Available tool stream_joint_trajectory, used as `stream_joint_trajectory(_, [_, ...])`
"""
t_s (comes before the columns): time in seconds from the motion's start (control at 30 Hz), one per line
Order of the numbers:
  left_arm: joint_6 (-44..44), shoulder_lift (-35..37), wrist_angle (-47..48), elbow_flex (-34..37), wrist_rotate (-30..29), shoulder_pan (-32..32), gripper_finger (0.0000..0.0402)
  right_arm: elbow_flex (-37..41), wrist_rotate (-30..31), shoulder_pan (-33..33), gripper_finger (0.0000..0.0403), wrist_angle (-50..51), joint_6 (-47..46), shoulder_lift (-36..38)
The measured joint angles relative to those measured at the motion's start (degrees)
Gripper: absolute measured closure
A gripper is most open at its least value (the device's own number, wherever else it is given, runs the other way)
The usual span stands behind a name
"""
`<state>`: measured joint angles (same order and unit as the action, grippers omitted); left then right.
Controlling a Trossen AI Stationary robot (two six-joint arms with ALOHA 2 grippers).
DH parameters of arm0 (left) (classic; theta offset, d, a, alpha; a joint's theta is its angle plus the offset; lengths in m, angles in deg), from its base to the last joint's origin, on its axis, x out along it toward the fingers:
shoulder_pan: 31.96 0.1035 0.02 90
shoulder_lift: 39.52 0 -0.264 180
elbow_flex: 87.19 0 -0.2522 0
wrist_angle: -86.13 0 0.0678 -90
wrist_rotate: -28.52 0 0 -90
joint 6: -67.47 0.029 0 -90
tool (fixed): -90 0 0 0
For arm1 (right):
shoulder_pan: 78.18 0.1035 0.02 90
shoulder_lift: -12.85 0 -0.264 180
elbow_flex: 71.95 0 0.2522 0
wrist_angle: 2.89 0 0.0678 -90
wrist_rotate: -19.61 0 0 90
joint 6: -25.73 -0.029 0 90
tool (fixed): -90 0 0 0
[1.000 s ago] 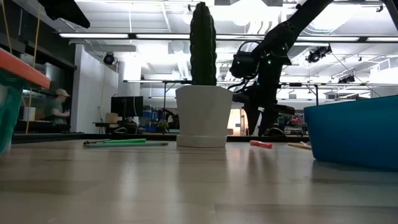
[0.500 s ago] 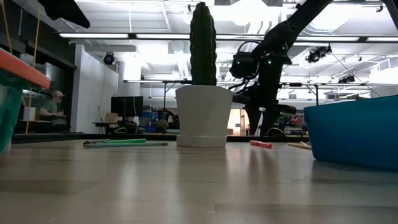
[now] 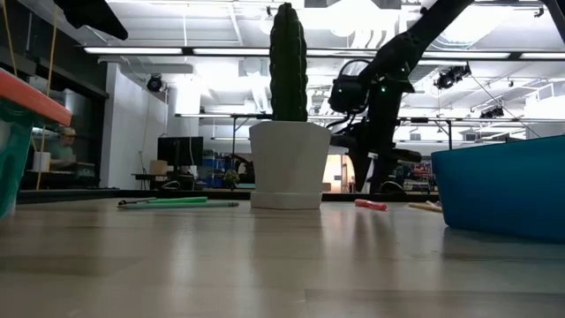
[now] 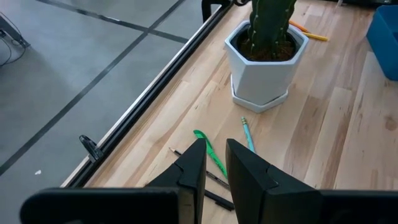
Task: Sort pens & pencils
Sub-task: Put the orange pen into the blue bin
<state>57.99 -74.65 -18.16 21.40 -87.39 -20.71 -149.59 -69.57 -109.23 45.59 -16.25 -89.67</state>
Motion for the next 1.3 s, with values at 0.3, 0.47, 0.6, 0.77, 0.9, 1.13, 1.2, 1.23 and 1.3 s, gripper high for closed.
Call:
stream_joint_trajectory(0.3, [0.0, 0.0, 0.0, 0.0, 0.9, 0.0, 0.0351, 0.0, -0.8, 1.3, 0.0279, -1.2, 0.1, -3.4])
stream_joint_trajectory(0.47, [0.0, 0.0, 0.0, 0.0, 1.0, 0.0, 0.035, 0.0, -0.7, 1.1, 0.0279, -1.0, -0.2, -4.1])
stream_joint_trajectory(0.6, [0.0, 0.0, 0.0, 0.0, 1.0, 0.0, 0.035, -0.1, 0.8, 1.2, 0.0279, -0.4, -0.2, -4.3])
stream_joint_trajectory(0.77, [0.0, 0.0, 0.0, 0.0, 1.0, 0.0, 0.035, -0.1, 1.2, 1.1, 0.0279, 0.6, 0.0, -4.3])
stream_joint_trajectory(0.9, [0.0, 0.0, 0.0, 0.0, 1.0, 0.0, 0.035, -0.1, 1.9, 1.1, 0.028, 1.3, 0.0, -4.3])
stream_joint_trajectory(1.13, [0.0, 0.0, 0.0, 0.0, 1.0, 0.0, 0.035, -0.1, 2.4, 1.0, 0.0327, 2.1, 0.8, -4.3])
stream_joint_trajectory(1.2, [0.0, 0.0, 0.0, 0.0, 1.0, 0.0, 0.035, -0.1, 2.6, 1.0, 0.0346, 2.3, 0.9, -4.3])
stream_joint_trajectory(1.23, [0.0, 0.0, 0.0, 0.0, 1.0, 0.0, 0.035, -0.1, 2.6, 1.0, 0.0354, 2.4, 1.0, -4.3])
stream_joint_trajectory(1.3, [0.0, 0.0, 0.0, 0.0, 1.0, 0.0, 0.035, -0.1, 2.5, 1.0, 0.0367, 2.6, 1.8, -4.3])
